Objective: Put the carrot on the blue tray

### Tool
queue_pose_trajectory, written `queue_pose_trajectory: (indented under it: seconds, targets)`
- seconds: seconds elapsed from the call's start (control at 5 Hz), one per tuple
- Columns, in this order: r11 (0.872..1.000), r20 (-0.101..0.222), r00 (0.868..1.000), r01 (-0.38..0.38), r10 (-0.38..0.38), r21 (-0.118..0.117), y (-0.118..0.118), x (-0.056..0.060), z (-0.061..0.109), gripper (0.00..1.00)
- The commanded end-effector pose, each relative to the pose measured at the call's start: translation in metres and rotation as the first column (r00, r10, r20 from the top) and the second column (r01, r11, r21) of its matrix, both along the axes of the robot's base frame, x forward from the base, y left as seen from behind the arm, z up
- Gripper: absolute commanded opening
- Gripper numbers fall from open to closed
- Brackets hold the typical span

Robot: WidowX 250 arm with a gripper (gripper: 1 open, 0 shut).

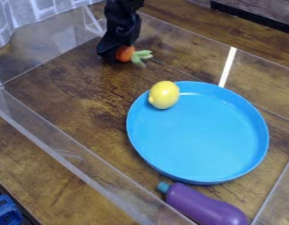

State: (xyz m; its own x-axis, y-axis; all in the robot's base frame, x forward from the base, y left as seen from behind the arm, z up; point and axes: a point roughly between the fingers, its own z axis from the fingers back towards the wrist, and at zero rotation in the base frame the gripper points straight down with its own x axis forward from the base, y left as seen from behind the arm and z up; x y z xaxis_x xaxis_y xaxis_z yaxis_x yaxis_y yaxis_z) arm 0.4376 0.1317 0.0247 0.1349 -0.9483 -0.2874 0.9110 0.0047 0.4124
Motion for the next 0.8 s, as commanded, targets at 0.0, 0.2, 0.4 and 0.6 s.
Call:
queue_pose_trajectory:
  seconds: [0.0, 0.2, 0.4, 0.6]
  targets:
    - [0.999, -0.089, 0.996, 0.011, -0.014, -0.035, -0.005, -0.018, -0.045, 1.0]
    - [0.998, -0.088, 0.995, 0.049, -0.052, -0.038, -0.013, -0.021, -0.05, 0.0]
    - [0.995, -0.087, 0.992, 0.086, -0.089, -0.039, -0.021, -0.026, -0.049, 0.0]
    - [0.995, -0.085, 0.992, 0.091, -0.094, -0.04, -0.025, -0.022, -0.046, 0.0]
